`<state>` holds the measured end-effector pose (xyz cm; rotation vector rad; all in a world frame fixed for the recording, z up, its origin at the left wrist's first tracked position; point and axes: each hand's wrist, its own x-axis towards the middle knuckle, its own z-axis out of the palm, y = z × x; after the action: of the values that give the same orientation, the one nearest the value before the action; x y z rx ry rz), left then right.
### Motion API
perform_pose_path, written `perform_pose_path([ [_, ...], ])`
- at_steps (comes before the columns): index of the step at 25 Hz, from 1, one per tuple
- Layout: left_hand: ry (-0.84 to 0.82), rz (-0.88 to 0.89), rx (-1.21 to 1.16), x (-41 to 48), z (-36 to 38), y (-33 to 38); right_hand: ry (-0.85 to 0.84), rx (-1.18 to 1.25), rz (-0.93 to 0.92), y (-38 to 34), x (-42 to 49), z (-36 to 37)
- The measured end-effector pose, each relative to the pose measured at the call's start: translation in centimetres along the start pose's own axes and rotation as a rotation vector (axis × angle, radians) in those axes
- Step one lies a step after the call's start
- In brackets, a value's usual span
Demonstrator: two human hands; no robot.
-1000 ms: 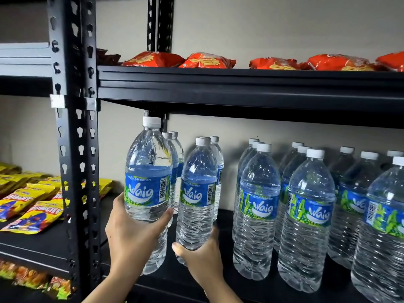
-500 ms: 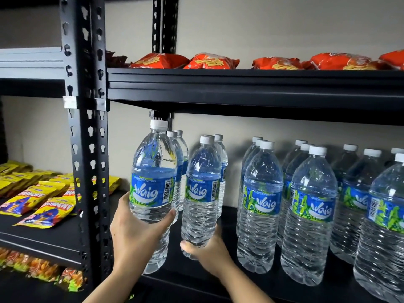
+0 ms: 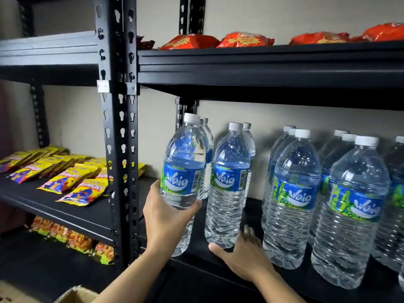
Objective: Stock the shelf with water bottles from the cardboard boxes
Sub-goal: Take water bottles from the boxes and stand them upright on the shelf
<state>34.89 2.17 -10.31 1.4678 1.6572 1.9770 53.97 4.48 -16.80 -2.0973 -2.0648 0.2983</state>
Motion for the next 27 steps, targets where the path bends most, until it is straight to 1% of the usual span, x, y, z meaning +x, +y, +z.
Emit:
perform_pose_path([
  [6, -0.002, 0.021, 0.024, 3.7, 2.0, -0.9, 0.03, 0.003, -0.008, 0.3, 0.8, 0.7],
  [12, -0.021, -0.044, 0.054, 4.2, 3.5, -3.5, 0.084, 0.057, -0.036, 0.7, 1.6, 1.3],
  [18, -0.124, -0.058, 0.061, 3.3, 3.4, -4.1, 0.081, 0.133, -0.024, 0.4, 1.9, 0.8],
  [20, -0.166, -0.111, 0.058, 2.2, 3.0, -5.6, 0.095, 0.153, -0.039, 0.4, 1.7, 0.7],
  [23, -0.245, -0.237, 0.09, 1.1, 2.4, -7.7, 0.129, 0.208, -0.047, 0.5, 1.3, 0.7],
  [27, -0.322, -0.359, 0.139, 2.5, 3.2, -8.6, 0.126, 0.26, -0.027, 0.6, 1.5, 0.7],
])
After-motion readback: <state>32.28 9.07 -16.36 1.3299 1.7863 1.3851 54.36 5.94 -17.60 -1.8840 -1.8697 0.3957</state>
